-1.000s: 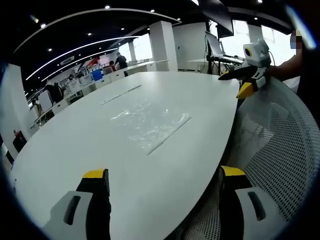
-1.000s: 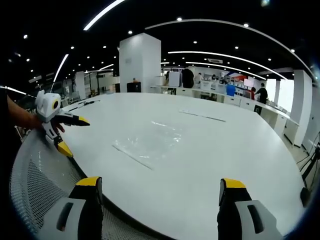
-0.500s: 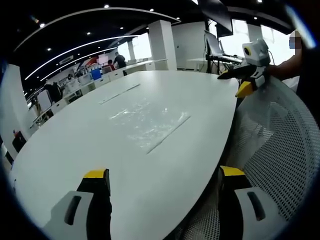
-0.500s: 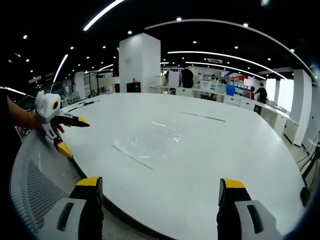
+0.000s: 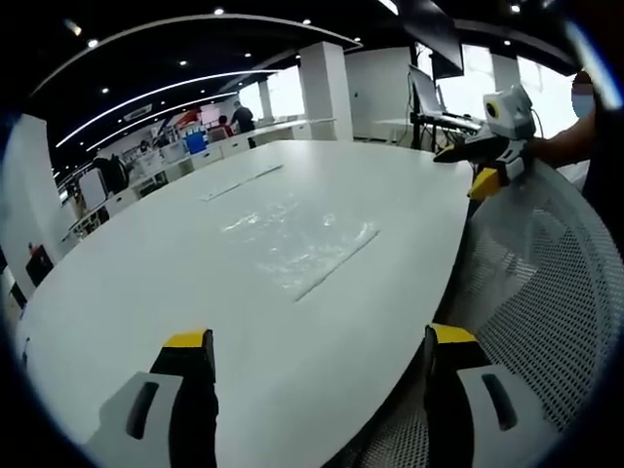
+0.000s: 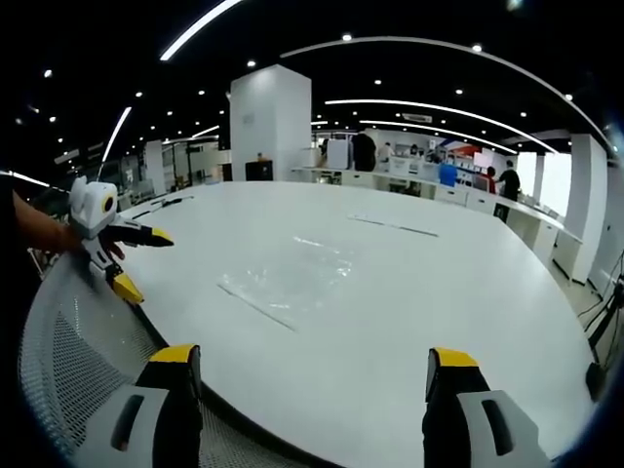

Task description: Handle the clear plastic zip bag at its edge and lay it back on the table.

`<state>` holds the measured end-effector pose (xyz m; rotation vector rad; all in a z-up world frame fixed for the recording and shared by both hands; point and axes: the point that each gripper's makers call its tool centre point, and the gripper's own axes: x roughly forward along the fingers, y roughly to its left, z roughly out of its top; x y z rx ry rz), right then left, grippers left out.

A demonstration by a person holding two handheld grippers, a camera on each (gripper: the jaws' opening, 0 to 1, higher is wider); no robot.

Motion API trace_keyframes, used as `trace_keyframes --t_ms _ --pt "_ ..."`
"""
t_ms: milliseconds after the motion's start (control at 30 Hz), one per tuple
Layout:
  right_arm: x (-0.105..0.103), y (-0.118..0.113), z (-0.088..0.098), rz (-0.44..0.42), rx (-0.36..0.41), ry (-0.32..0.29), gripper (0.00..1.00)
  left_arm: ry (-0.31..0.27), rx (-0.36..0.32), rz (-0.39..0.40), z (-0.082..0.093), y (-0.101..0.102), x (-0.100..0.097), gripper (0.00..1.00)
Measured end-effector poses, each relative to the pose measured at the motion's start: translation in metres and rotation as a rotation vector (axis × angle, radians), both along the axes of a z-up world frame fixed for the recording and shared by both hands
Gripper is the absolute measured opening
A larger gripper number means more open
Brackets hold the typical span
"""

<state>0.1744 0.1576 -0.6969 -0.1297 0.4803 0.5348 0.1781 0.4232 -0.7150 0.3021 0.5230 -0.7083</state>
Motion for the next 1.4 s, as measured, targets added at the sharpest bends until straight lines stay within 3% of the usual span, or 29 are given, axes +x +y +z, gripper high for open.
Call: trace_keyframes --t_ms 300,567,1400 --pt "0.000 0.000 0.001 -0.001 -0.003 -0.003 0.97 -0.044 0.105 -0.054 0.007 0.007 0.013 0.88" --pt "0.001 -0.001 0.001 -0.006 -0.007 -0.005 0.96 -0.045 0.142 -0.104 0.007 0.011 0.024 0.88" --pt "0.000 -0.001 -0.001 -0.004 -0.017 0.002 0.94 -0.088 0.372 -0.415 -0.003 -0.007 0.040 0.85"
